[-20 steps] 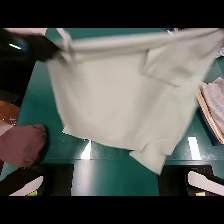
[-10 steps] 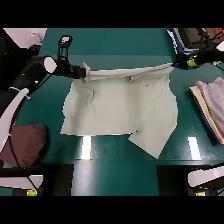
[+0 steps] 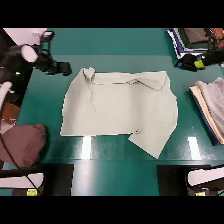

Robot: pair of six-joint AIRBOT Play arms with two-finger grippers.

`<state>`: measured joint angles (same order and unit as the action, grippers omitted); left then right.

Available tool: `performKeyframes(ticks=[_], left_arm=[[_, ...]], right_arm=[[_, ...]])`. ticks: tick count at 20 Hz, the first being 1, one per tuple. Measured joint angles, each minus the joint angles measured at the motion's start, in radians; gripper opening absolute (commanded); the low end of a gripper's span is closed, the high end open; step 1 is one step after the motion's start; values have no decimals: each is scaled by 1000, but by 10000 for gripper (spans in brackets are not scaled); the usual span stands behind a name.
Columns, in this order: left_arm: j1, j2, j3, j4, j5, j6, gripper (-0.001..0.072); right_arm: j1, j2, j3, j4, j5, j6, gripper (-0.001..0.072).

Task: Fold the shirts.

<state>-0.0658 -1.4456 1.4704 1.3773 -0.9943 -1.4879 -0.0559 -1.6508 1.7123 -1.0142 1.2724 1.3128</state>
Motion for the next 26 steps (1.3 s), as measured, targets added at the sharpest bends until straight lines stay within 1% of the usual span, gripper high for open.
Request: performKeyframes(ticks=[2, 4, 6, 8, 13, 19, 20, 21, 22, 23, 26], left_arm=[[42, 76, -32, -13, -96, 53, 605], [89, 153, -116, -39, -184, 95, 605], [140, 228, -257, -87, -238, 125, 605], [187, 283, -409, -130, -263, 144, 605], [266, 333, -706, -195, -261, 177, 606], [288, 345, -866, -315, -233, 209, 604], [289, 346, -877, -332, -230, 212, 592], [290, 346, -885, -343, -220, 215, 355], [290, 344, -895, -349, -197, 218, 136], [289, 343, -900, -348, -183, 222, 32], [290, 344, -899, -405, -170, 231, 30]], right_arm=[[-32, 66, -92, 46, 83, -41, 451], [-60, 140, -211, 113, 146, -89, 451], [-76, 217, -342, 175, 184, -134, 450], [-85, 284, -450, 212, 204, -163, 450], [-95, 416, -640, 249, 221, -195, 450], [-95, 495, -705, 261, 222, -206, 450], [-95, 501, -709, 261, 223, -206, 450], [-95, 505, -711, 261, 221, -206, 449], [-95, 508, -712, 262, 221, -206, 449], [-95, 510, -713, 262, 221, -206, 450], [-103, 514, -715, 249, 220, -207, 450]])
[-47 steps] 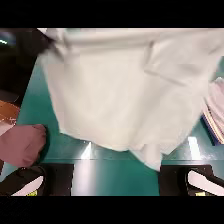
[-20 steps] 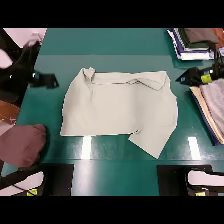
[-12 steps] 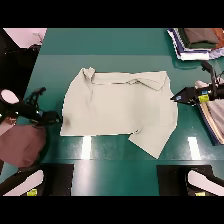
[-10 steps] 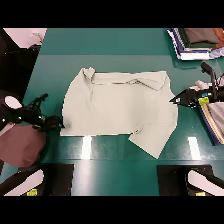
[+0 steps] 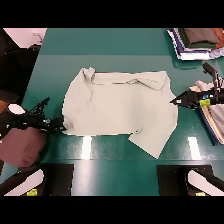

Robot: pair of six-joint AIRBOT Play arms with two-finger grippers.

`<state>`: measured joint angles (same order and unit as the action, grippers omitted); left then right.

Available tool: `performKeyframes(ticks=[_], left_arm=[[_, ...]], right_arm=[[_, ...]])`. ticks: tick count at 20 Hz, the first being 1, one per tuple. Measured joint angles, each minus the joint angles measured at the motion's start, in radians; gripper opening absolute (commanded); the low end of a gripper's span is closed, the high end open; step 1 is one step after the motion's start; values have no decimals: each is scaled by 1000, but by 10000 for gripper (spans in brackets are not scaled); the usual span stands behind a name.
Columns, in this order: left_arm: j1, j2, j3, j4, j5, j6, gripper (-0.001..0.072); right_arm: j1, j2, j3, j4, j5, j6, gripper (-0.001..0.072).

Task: Fold the shirts.

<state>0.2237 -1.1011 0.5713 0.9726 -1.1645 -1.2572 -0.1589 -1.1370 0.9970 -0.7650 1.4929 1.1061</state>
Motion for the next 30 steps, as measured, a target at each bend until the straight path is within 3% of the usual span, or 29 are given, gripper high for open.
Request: performKeyframes(ticks=[5, 10, 16, 17, 19, 20, 25, 30], left_arm=[[0, 22, 70, -39, -14, 6, 30], [0, 74, 143, -47, -8, 7, 31], [0, 88, 163, -50, -8, 8, 31], [0, 89, 163, -50, -11, 8, 31], [0, 89, 164, -51, -16, 8, 31], [0, 90, 165, -51, -18, 8, 30], [1, 90, 214, -55, -27, -29, 30], [1, 115, 503, -58, -46, -63, 30]], right_arm=[[-89, 1, -29, -113, -2, 34, 449], [-221, -20, -191, -164, -87, 55, 448], [-196, -124, -312, -170, -190, 58, 429], [-179, -138, -319, -158, -199, 58, 349], [-148, -155, -327, -159, -224, 58, 104], [-135, -160, -329, -163, -238, 57, 17], [-84, -134, -293, -189, -273, 56, 16], [-27, 20, -37, -173, -268, 88, 16]])
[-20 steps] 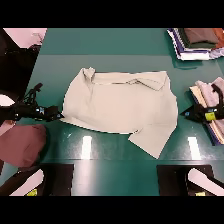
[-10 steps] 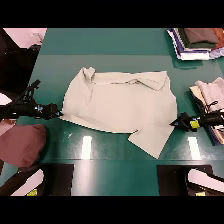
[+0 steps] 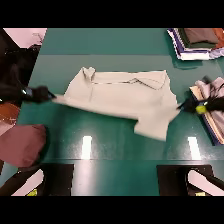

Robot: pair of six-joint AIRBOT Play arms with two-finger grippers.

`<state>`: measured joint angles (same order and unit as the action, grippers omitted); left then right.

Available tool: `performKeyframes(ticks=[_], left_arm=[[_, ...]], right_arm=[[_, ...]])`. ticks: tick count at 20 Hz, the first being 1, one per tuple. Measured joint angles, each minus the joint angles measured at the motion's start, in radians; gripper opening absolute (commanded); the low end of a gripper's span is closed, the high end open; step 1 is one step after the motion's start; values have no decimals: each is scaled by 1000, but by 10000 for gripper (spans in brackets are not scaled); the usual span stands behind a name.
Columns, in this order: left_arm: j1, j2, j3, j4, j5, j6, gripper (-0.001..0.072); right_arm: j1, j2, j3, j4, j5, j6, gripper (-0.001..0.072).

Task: Fold the shirts.

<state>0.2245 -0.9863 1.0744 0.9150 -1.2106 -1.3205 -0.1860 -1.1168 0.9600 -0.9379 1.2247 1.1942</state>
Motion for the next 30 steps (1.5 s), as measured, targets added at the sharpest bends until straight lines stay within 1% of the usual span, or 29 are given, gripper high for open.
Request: performKeyframes(ticks=[7, 10, 13, 15, 18, 22, 25, 27, 30], left_arm=[[0, 105, 599, -2, 13, -15, 31], [0, 126, 839, -4, 30, -26, 31], [0, 133, 1015, -6, 50, -58, 30], [0, 135, 1077, -25, 50, -85, 30], [0, 137, 1083, -88, 33, -106, 30], [0, 126, 921, -102, -11, -116, 30], [0, 80, 760, -86, -48, -119, 30], [0, 30, 656, -64, -74, -119, 31], [-2, -80, 515, -30, -93, -117, 31]], right_arm=[[23, 219, 531, 3, -107, 26, 16], [-19, 290, 694, 2, -129, 29, 16], [-90, 348, 818, 1, -121, 31, 16], [-144, 369, 885, 0, -94, 36, 15], [-204, 353, 989, 4, -5, 73, 15], [-203, 233, 1058, 16, 135, 124, 15], [-117, 110, 997, 5, 224, 148, 15], [-39, 10, 931, -39, 276, 164, 15], [72, -146, 831, -95, 309, 177, 15]])
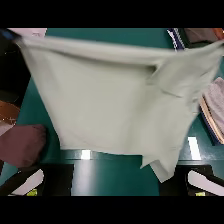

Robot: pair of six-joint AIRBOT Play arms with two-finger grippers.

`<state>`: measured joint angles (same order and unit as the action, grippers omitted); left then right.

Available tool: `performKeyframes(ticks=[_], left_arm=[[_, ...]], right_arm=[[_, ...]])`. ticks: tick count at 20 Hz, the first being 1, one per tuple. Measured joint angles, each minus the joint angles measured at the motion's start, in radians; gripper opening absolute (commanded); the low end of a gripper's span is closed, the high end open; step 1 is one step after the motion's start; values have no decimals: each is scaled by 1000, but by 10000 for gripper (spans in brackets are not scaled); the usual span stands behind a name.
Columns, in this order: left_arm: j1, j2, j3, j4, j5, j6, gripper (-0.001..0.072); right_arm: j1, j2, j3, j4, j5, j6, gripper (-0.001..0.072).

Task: Fold the shirts.

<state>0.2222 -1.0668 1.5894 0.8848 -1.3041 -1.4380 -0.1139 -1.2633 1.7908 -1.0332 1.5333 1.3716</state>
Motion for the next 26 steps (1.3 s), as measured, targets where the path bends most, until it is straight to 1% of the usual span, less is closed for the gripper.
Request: performKeyframes(ticks=[2, 4, 8, 11, 13, 15, 19, 22, 26], left_arm=[[-16, -85, -69, 10, 6, 18, 31], [-44, -191, -115, 22, 45, 53, 31], [-95, -383, -147, 22, 230, 121, 31], [-107, -462, -153, 6, 378, 151, 31], [-110, -481, -154, -4, 425, 186, 30], [-102, -491, -155, 0, 419, 220, 30], [-95, -499, -175, 38, 334, 255, 30], [-93, -500, -229, 61, 299, 263, 31], [-92, -501, -299, 74, 278, 268, 32]], right_arm=[[47, -105, -45, -16, -4, 3, 15], [76, -209, -70, -29, -39, 6, 15], [90, -375, -46, -37, -165, 7, 14], [90, -462, 17, -39, -260, 7, 15], [91, -496, 56, -41, -299, 7, 14], [91, -512, 75, -66, -302, 7, 14], [91, -520, 37, -135, -232, 8, 14], [91, -488, -68, -157, -221, 7, 14], [91, -397, -254, -168, -276, 7, 15]])
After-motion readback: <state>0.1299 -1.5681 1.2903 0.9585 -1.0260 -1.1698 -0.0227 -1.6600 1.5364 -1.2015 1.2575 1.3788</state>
